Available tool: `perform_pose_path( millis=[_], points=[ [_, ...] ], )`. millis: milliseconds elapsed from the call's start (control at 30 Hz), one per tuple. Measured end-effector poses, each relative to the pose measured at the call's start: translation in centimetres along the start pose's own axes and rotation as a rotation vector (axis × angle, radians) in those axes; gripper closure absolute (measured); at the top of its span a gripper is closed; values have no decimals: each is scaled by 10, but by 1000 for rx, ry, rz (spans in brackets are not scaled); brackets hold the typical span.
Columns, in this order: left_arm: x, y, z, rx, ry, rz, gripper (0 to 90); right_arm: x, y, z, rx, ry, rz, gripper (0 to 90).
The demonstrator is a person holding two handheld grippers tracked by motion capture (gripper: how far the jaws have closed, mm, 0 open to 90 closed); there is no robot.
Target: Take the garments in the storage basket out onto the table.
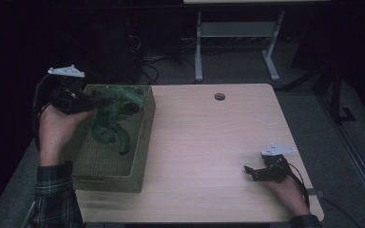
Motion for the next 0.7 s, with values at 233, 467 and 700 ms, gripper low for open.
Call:
perform_pose_path(
  millis=[233,467,700],
  points=[
    [21,20,0,23,-6,-40,860,0,0,0,0,-1,0,103],
    [43,38,-8,40,-43,-68,861,0,0,0,0,-1,1,102],
    [71,56,-24,39,-76,-103,860,0,0,0,-2,0,-2,102]
  ],
)
Point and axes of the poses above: each handheld gripper's, and its own axes: z roughly backward along the jaws, y roughly out of its top, x roughly to its right, the point moved 10 cm from there along -z, roughly forward along the jaws, and after that the axes turned 15 degrees about -x, right-handed, at the moved point
